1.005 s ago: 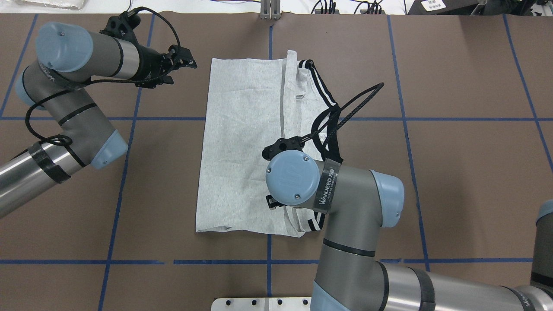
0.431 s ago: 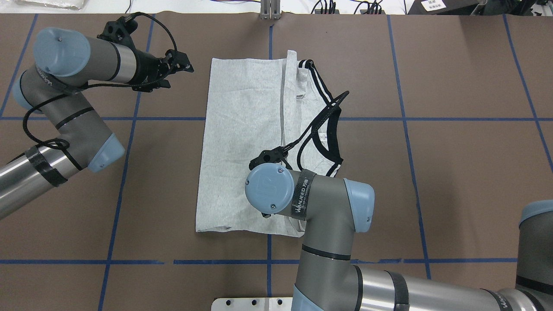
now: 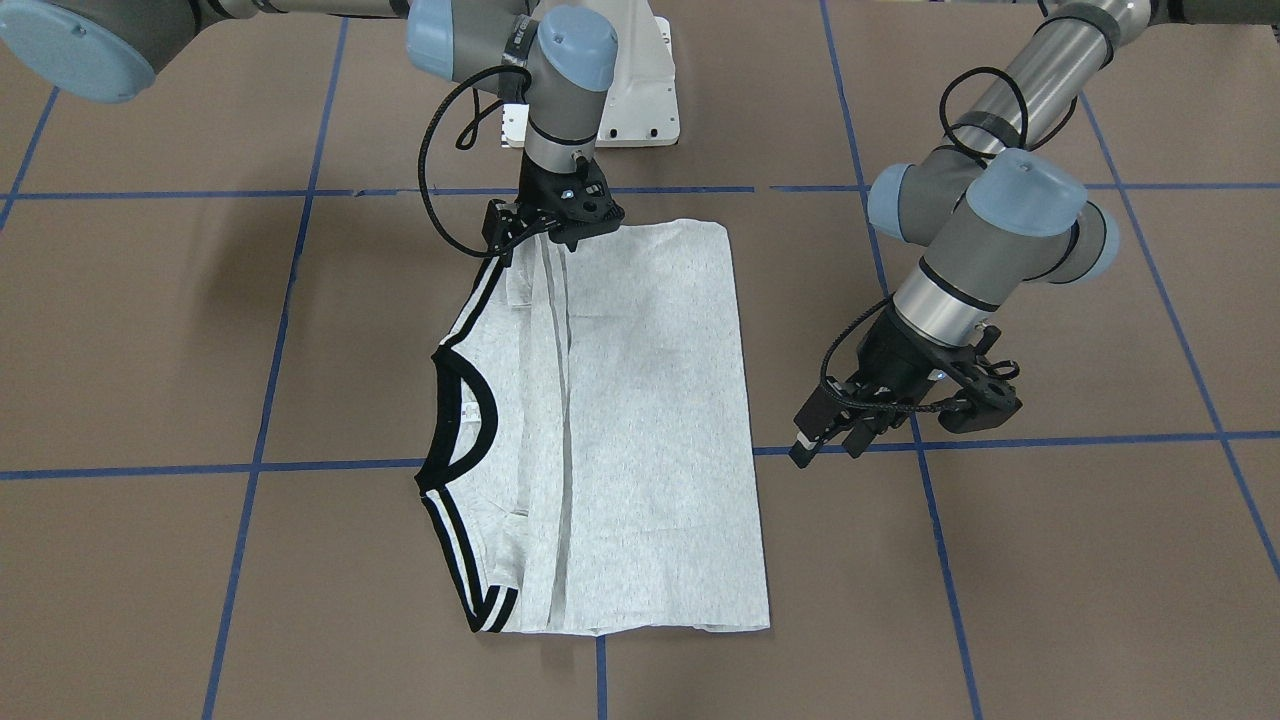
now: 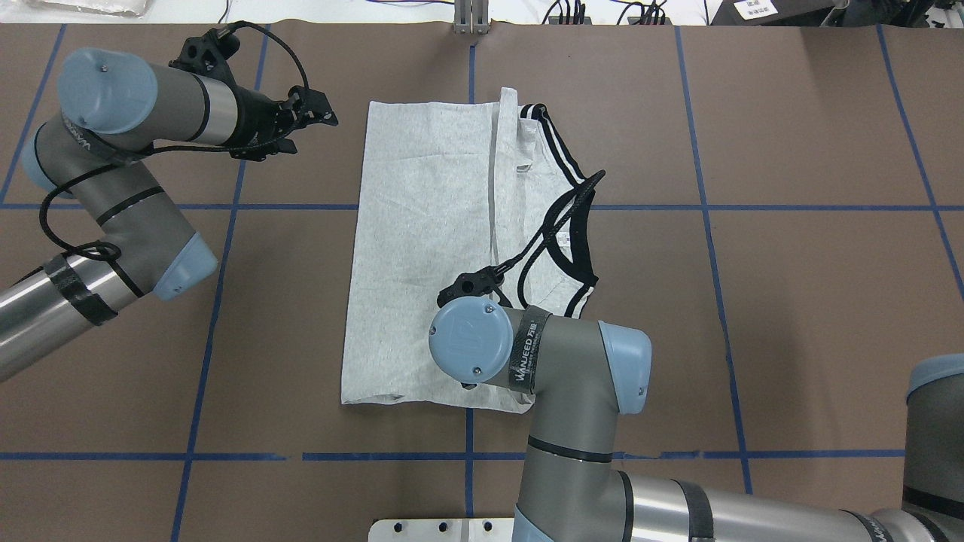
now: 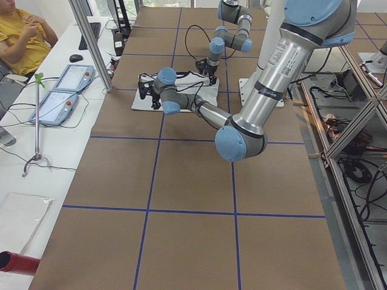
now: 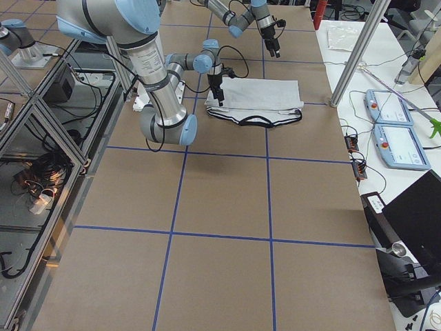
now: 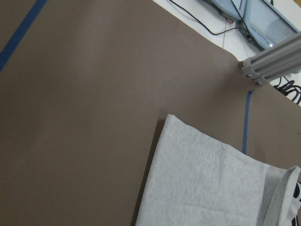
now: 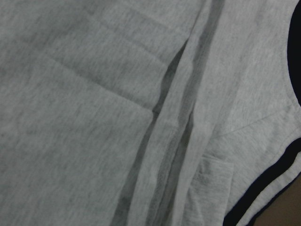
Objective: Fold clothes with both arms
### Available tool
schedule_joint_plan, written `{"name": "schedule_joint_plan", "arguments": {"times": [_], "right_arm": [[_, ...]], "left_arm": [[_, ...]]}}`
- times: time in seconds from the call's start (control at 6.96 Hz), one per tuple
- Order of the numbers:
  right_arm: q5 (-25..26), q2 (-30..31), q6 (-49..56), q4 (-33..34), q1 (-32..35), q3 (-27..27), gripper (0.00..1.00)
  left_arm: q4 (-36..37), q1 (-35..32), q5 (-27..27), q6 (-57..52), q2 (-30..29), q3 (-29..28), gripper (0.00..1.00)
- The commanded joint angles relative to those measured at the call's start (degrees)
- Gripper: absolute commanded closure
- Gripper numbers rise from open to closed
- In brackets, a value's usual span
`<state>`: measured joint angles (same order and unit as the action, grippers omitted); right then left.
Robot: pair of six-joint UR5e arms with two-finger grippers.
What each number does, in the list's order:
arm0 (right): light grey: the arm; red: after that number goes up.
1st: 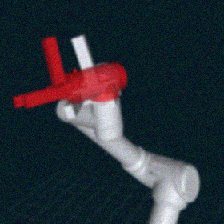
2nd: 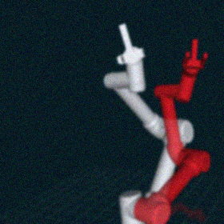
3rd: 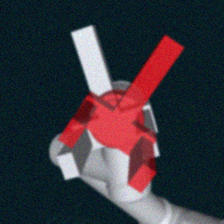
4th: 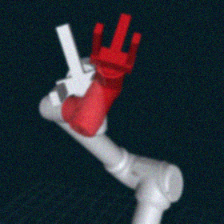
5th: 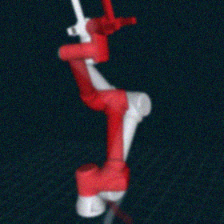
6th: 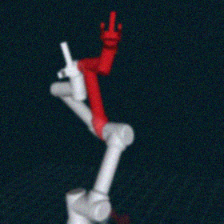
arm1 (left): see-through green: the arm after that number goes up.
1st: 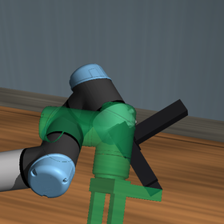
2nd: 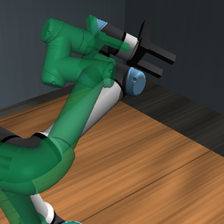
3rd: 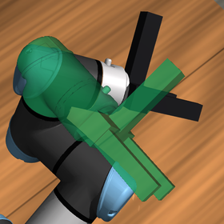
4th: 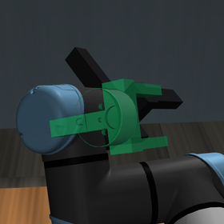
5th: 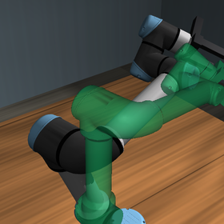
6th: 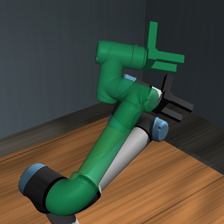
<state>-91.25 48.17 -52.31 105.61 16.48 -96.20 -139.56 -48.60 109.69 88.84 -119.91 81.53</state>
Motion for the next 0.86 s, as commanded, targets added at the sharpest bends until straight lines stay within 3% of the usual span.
{"name": "schedule_joint_plan", "arguments": {"times": [0.0,0.29,0.43,0.72], "right_arm": [[0.2,0.9,-0.1,0.1,-0.7,-0.3,0.0],[0.8,2.6,0.0,0.1,-0.7,-0.6,0.0],[0.7,3.2,1.6,0.5,0.4,-3.3,0.0],[0.7,11.0,5.5,0.4,2.8,-9.9,0.0]], "left_arm": [[0.1,0.0,0.0,0.0,0.0,0.0,0.11],[0.2,0.0,0.0,0.0,0.0,0.2,0.11],[0.3,0.0,0.0,0.0,0.0,0.2,0.11],[0.5,0.0,0.0,0.3,0.0,1.0,0.11]]}}
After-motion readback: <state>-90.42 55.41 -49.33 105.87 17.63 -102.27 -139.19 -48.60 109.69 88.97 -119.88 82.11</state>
